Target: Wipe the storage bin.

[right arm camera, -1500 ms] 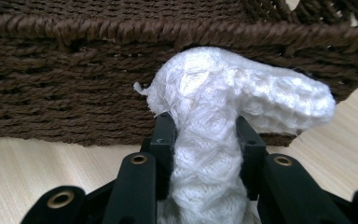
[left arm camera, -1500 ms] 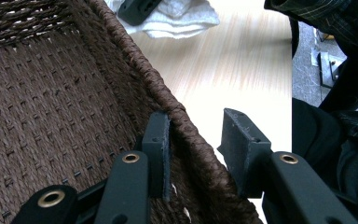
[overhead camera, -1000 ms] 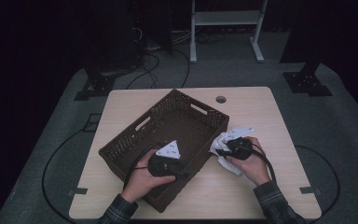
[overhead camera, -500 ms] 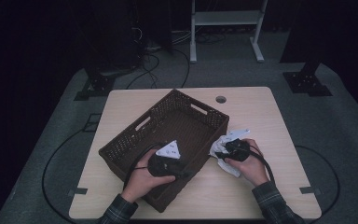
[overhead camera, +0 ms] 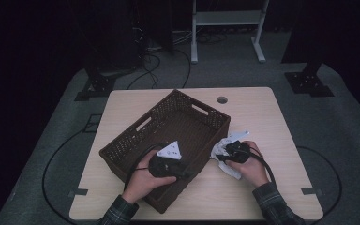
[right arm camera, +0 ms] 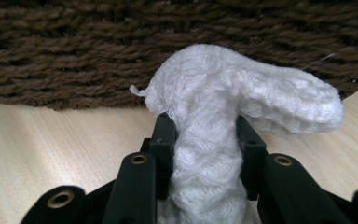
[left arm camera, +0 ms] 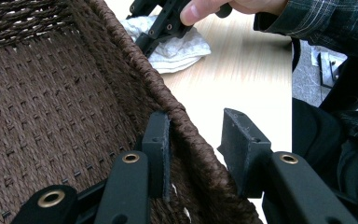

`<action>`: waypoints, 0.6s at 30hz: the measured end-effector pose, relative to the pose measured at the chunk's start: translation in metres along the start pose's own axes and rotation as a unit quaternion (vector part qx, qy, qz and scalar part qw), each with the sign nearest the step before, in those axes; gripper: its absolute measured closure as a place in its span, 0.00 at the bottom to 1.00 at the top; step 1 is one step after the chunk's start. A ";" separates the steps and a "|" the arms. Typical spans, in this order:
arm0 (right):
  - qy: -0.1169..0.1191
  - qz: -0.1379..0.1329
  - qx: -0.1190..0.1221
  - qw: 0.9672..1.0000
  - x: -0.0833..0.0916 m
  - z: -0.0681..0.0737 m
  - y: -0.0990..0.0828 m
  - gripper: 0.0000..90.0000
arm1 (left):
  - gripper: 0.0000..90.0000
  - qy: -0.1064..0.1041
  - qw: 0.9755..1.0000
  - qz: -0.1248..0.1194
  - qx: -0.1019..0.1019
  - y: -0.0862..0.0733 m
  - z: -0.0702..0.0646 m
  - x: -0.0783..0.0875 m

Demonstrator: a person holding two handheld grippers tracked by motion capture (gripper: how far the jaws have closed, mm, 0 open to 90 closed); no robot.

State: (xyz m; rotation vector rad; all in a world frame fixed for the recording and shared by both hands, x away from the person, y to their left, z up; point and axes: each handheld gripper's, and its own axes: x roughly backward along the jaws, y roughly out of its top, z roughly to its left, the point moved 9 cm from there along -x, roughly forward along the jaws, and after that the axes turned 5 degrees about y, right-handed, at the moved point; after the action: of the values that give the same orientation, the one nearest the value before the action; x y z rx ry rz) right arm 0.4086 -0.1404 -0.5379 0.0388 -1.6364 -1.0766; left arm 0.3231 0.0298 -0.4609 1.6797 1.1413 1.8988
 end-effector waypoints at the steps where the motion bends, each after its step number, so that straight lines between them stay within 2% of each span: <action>1: 0.001 0.001 0.001 1.000 -0.001 0.000 -0.001 0.74 | 0.69 0.000 1.000 0.000 0.000 0.000 0.000 0.000; 10: 0.002 0.007 0.000 1.000 -0.005 0.002 -0.003 0.74 | 0.70 0.000 1.000 0.000 0.000 0.000 0.000 0.000; 18: -0.002 0.005 0.007 1.000 0.004 0.004 0.001 0.74 | 0.69 -0.001 1.000 0.000 0.001 0.000 0.000 0.000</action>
State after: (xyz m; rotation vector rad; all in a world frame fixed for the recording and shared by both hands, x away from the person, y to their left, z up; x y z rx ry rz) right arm 0.4049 -0.1395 -0.5343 0.0358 -1.6463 -1.0586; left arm 0.3232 0.0300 -0.4608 1.6811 1.1431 1.8961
